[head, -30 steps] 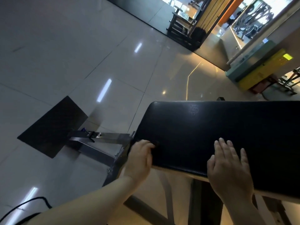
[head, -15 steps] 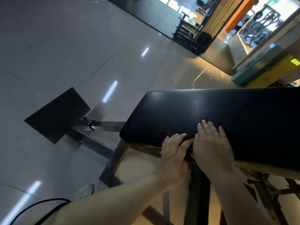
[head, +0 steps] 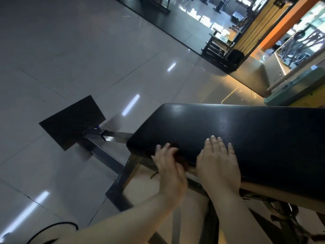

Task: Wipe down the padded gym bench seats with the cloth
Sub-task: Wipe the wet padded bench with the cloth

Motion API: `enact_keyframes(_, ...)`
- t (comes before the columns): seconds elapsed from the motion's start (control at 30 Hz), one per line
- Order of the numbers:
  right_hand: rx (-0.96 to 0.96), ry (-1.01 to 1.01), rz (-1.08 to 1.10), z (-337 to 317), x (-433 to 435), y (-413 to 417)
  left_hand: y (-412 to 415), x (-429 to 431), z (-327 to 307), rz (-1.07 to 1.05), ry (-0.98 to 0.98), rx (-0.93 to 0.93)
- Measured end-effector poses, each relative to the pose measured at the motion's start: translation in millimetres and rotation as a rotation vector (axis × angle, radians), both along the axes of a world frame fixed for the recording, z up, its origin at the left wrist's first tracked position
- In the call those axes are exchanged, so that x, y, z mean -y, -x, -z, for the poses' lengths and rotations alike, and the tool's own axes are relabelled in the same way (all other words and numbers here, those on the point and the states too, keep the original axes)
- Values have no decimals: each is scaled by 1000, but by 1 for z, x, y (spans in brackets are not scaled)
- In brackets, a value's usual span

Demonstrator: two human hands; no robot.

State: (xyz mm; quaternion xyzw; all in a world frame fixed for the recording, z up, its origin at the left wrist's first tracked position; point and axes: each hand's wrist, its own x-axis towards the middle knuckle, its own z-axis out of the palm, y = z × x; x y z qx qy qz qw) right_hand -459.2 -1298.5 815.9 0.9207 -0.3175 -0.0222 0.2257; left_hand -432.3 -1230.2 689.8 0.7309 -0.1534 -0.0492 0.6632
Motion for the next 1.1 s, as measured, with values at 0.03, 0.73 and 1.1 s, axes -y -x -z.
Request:
enact_keyframes(0.03, 16, 5, -5, 1, 1, -1, 6, 1, -2, 57, -17, 93)
enact_keyframes(0.73, 89, -8, -246, 3, 21, 17, -1, 35, -26, -262, 284, -636)
enact_keyframes(1.1, 159, 41, -406, -23, 29, 77, 74, 59, -68, -176, 241, -251)
